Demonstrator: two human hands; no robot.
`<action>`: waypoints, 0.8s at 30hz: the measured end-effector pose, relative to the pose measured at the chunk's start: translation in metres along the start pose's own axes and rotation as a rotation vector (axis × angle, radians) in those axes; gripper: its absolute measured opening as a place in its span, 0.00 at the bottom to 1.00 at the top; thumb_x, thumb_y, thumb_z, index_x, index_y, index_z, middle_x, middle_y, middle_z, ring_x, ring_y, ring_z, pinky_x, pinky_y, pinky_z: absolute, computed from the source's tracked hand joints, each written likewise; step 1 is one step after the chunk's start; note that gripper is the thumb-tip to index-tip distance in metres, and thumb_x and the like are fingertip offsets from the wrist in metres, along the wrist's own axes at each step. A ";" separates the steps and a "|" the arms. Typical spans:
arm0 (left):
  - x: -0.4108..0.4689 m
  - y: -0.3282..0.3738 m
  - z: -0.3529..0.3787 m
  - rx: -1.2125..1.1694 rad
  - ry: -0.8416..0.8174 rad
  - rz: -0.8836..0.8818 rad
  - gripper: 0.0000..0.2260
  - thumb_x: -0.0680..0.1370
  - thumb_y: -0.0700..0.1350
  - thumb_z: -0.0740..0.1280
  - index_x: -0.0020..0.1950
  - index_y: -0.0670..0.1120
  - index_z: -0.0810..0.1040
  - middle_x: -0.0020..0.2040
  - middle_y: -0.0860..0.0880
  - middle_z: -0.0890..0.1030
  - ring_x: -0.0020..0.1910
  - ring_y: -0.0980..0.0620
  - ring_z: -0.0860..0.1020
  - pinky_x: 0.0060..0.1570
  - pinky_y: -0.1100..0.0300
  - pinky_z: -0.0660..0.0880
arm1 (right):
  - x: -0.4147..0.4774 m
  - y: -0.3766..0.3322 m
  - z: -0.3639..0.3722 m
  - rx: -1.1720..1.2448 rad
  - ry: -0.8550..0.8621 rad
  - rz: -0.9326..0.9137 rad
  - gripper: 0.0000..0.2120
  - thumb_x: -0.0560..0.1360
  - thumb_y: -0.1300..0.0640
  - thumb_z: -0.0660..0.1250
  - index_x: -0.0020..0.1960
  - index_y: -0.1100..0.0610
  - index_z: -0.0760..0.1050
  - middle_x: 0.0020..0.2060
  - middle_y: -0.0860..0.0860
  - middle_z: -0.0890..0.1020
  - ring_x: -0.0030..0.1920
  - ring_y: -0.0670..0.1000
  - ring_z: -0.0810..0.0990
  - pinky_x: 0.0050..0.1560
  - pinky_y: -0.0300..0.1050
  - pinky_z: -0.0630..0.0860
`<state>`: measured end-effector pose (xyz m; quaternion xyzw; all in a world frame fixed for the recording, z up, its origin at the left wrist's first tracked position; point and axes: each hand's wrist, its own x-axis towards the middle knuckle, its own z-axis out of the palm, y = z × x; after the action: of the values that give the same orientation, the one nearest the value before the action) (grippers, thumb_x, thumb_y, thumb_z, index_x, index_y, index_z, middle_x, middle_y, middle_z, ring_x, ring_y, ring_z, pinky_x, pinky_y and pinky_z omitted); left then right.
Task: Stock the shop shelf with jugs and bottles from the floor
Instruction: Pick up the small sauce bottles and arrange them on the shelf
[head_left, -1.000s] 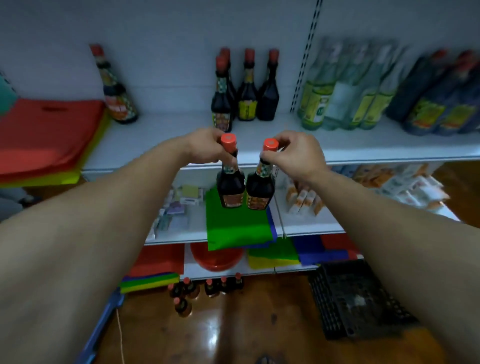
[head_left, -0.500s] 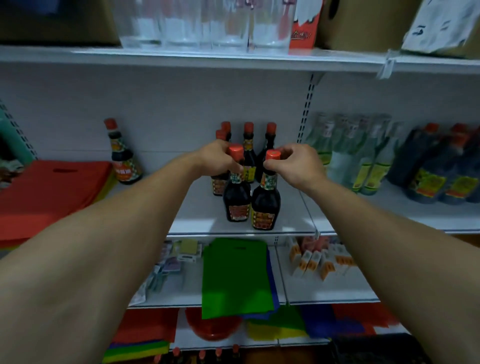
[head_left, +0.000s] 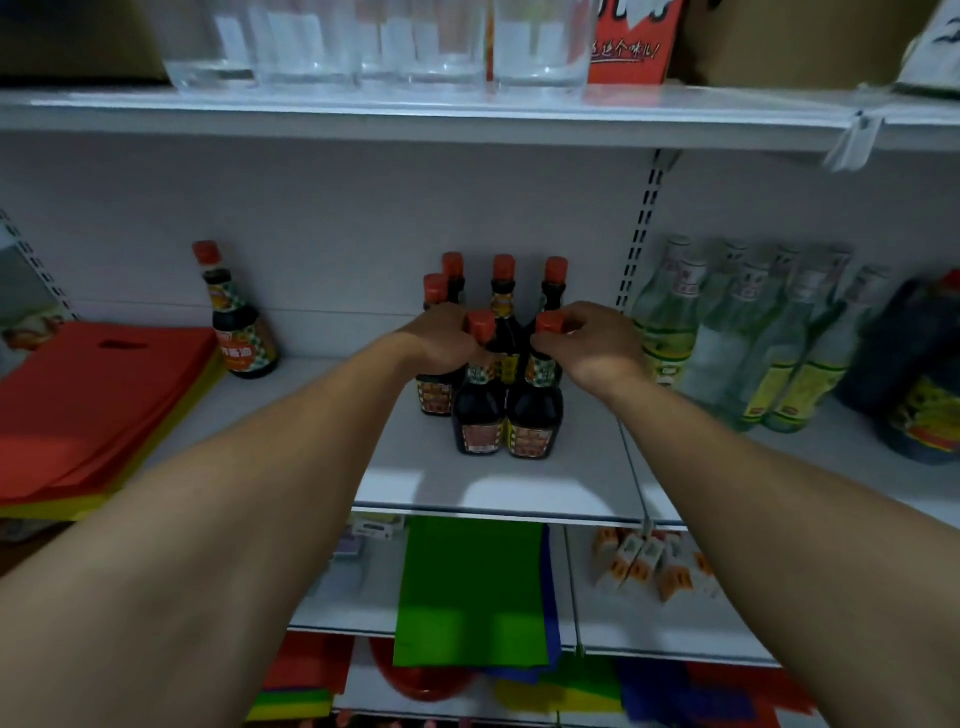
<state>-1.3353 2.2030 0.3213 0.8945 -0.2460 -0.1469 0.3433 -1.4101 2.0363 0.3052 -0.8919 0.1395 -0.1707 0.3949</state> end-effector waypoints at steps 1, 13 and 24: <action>0.004 -0.001 0.000 -0.011 0.001 0.008 0.07 0.75 0.42 0.70 0.42 0.52 0.74 0.39 0.56 0.75 0.40 0.56 0.73 0.43 0.63 0.67 | 0.002 0.001 0.001 0.007 0.001 0.008 0.11 0.71 0.49 0.72 0.51 0.51 0.80 0.50 0.50 0.83 0.52 0.53 0.80 0.54 0.48 0.77; 0.004 -0.046 0.044 -0.273 0.199 0.016 0.21 0.71 0.40 0.72 0.63 0.49 0.75 0.60 0.49 0.80 0.58 0.49 0.78 0.58 0.54 0.74 | -0.019 0.018 0.030 0.087 -0.102 0.146 0.22 0.72 0.57 0.73 0.65 0.55 0.72 0.61 0.55 0.79 0.60 0.57 0.77 0.57 0.47 0.74; -0.011 -0.088 0.083 -0.275 0.573 -0.279 0.49 0.63 0.60 0.78 0.76 0.43 0.58 0.74 0.44 0.60 0.72 0.44 0.63 0.66 0.47 0.68 | -0.009 0.045 0.048 -0.057 -0.065 0.205 0.26 0.75 0.47 0.69 0.70 0.53 0.69 0.65 0.53 0.76 0.63 0.56 0.75 0.54 0.44 0.71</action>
<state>-1.3509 2.2205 0.2023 0.8698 0.0070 0.0330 0.4922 -1.4029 2.0422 0.2392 -0.8889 0.2219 -0.0962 0.3890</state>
